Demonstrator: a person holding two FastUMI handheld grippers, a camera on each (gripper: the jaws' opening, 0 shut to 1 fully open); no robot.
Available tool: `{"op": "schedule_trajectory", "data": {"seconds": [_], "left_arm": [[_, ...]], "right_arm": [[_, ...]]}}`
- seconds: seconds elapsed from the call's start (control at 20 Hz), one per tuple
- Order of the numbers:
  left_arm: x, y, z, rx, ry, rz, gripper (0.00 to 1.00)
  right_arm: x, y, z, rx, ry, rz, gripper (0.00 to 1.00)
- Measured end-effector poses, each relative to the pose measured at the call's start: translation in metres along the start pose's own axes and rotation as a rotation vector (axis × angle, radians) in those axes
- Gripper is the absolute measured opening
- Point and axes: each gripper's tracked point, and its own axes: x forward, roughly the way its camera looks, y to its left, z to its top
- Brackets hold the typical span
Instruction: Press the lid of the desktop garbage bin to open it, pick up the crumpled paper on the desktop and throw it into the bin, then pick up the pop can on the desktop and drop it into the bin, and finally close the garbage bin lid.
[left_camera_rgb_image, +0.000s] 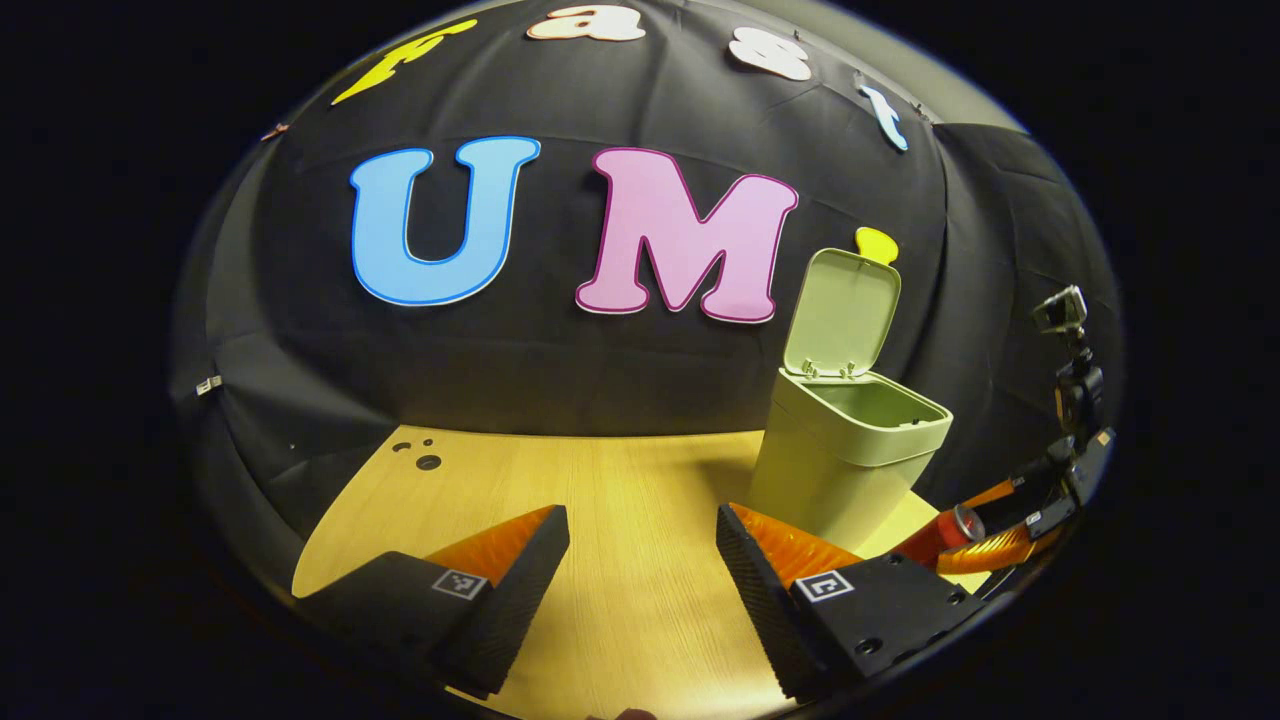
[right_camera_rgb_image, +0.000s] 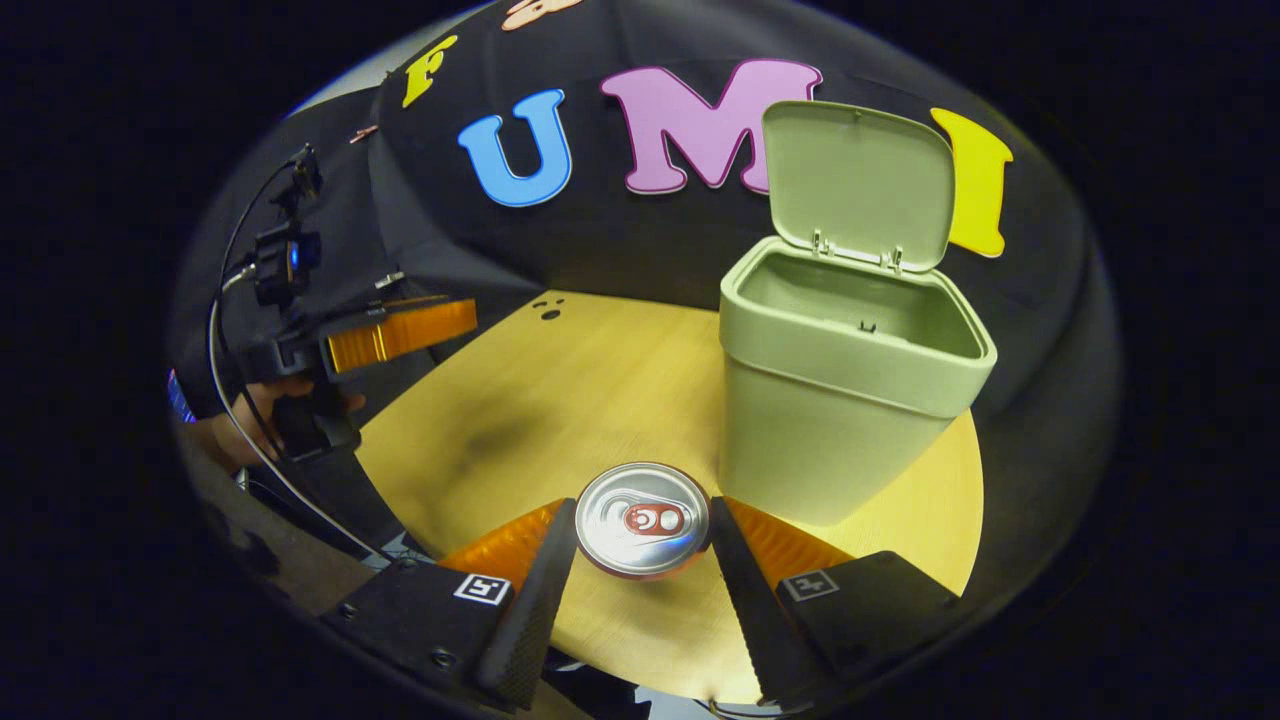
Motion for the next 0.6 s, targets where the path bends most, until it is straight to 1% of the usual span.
{"op": "schedule_trajectory", "data": {"seconds": [0.05,0.25,0.35,0.5,0.6], "left_arm": [[0.0,0.0,-0.001,0.0,0.0,-0.001,0.96],[0.0,-0.003,0.001,-0.006,-0.005,-0.002,0.96],[-0.001,-0.004,0.002,-0.016,-0.01,-0.003,0.96],[-0.001,0.0,0.005,-0.035,-0.02,0.013,0.96],[-0.002,-0.001,0.005,-0.055,-0.022,0.015,0.96]], "right_arm": [[-0.005,0.001,0.01,0.0,-0.024,0.003,0.82],[-0.019,0.002,0.053,0.053,-0.122,0.02,0.82],[-0.026,-0.004,0.075,0.084,-0.174,0.027,0.82],[-0.033,-0.024,0.107,0.113,-0.249,0.01,0.82],[-0.036,-0.042,0.124,0.116,-0.293,-0.024,0.82]]}}
